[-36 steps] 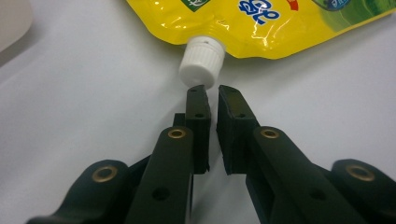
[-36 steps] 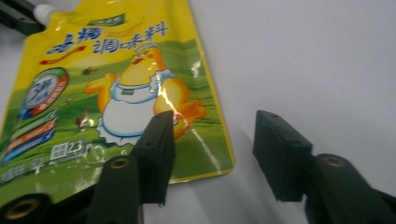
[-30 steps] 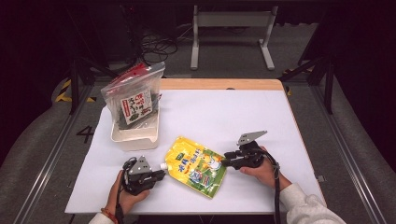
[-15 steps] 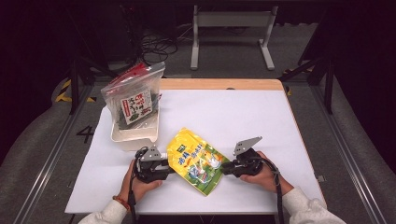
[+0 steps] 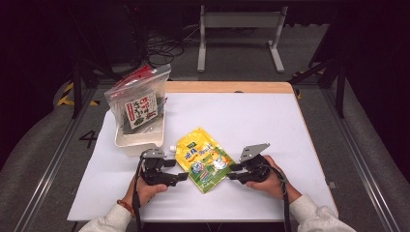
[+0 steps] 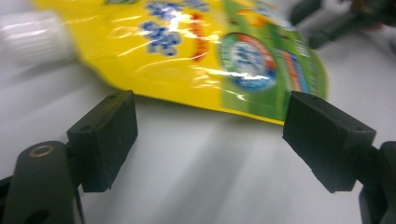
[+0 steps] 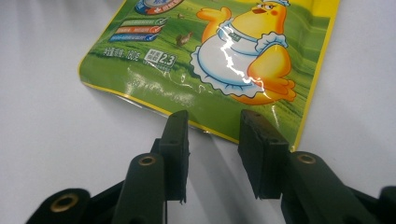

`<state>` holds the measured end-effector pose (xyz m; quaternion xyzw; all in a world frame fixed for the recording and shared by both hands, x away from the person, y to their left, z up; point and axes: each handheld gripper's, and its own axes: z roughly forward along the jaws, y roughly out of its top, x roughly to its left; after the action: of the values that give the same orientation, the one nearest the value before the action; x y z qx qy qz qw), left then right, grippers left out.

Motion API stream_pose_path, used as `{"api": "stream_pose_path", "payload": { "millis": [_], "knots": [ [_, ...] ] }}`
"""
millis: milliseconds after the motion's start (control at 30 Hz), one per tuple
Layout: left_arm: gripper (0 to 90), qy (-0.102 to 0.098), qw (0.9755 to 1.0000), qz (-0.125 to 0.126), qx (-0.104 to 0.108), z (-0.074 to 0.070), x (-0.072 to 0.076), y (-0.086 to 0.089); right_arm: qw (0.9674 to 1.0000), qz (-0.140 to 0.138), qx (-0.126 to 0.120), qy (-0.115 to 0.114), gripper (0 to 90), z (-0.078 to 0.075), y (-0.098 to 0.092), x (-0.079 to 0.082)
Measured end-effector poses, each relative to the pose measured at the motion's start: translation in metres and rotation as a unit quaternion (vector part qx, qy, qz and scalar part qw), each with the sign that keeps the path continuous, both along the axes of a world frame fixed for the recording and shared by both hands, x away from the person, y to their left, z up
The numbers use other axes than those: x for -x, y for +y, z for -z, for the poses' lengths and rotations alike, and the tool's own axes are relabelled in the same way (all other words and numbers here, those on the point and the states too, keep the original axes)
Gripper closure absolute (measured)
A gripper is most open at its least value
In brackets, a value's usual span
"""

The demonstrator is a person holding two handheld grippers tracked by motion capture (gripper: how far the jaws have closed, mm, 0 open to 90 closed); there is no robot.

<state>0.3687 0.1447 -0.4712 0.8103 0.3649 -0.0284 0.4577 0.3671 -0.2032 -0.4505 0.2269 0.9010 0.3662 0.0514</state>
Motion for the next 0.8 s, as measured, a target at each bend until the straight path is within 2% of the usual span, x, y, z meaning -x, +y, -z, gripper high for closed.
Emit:
{"api": "stream_pose_path", "payload": {
  "millis": [33,100,133,167,200,233,333,367,467,533,567,633,700,733,767,800],
  "knots": [
    [18.2,0.004,1.0,-0.004,0.003,0.0,0.0,0.0,1.0,0.002,0.003,-0.005,57.9,0.0,0.001,0.0],
    [17.0,0.0,0.9999,-0.009,-0.01,-0.001,0.001,0.0,0.9991,0.02,0.005,-0.037,54.8,-0.004,0.002,0.002],
    [16.3,-0.008,0.9994,-0.028,-0.019,-0.001,0.0,0.0,0.9988,0.027,-0.017,-0.038,55.5,-0.008,-0.001,-0.002],
    [17.3,-0.008,0.9994,-0.028,-0.019,-0.001,0.0,0.0,0.9988,0.027,-0.017,-0.038,55.5,-0.008,-0.001,-0.002],
    [17.3,-0.009,0.9991,-0.036,-0.022,-0.002,-0.001,0.002,0.998,0.041,-0.021,-0.042,57.1,-0.008,-0.002,-0.004],
    [17.5,-0.001,0.999,-0.04,-0.018,-0.002,-0.001,0.002,0.9974,0.053,-0.023,-0.043,59.0,-0.007,-0.004,-0.008],
    [13.4,-0.003,0.9993,-0.035,-0.014,-0.001,-0.002,-0.001,0.9974,0.062,-0.022,-0.029,62.1,0.001,-0.005,-0.014],
    [13.4,-0.001,0.9994,-0.034,-0.01,-0.001,-0.003,-0.004,0.9975,0.062,-0.024,-0.025,61.9,0.002,-0.005,-0.015],
    [13.9,0.025,0.9992,-0.021,0.023,0.0,-0.009,-0.014,0.9981,0.055,-0.02,-0.019,62.5,0.003,-0.005,-0.017],
    [15.4,0.035,0.9987,-0.007,0.036,0.0,-0.013,-0.02,0.9982,0.052,-0.012,-0.028,62.6,0.003,-0.004,-0.015],
    [15.6,0.037,0.9986,-0.006,0.036,0.0,-0.015,-0.024,0.9982,0.05,-0.009,-0.032,62.7,0.003,-0.004,-0.015],
    [18.3,0.032,0.999,-0.006,0.03,-0.001,-0.019,-0.029,0.9986,0.043,-0.003,-0.03,62.9,0.003,-0.003,-0.015],
    [21.0,0.026,0.9988,-0.016,0.038,-0.001,-0.023,-0.034,0.9987,0.038,-0.005,-0.034,62.8,0.003,-0.004,-0.015],
    [26.1,0.026,0.9987,-0.015,0.04,-0.001,-0.024,-0.035,0.9986,0.037,-0.003,-0.036,62.8,0.003,-0.004,-0.014],
    [29.9,0.019,0.9981,-0.005,0.058,-0.001,-0.026,-0.036,0.9986,0.037,-0.002,-0.038,62.7,0.003,-0.004,-0.014],
    [40.7,0.008,0.9977,-0.004,0.068,-0.003,-0.026,-0.038,0.9985,0.035,0.002,-0.041,62.6,0.003,-0.003,-0.013]
  ]
}}
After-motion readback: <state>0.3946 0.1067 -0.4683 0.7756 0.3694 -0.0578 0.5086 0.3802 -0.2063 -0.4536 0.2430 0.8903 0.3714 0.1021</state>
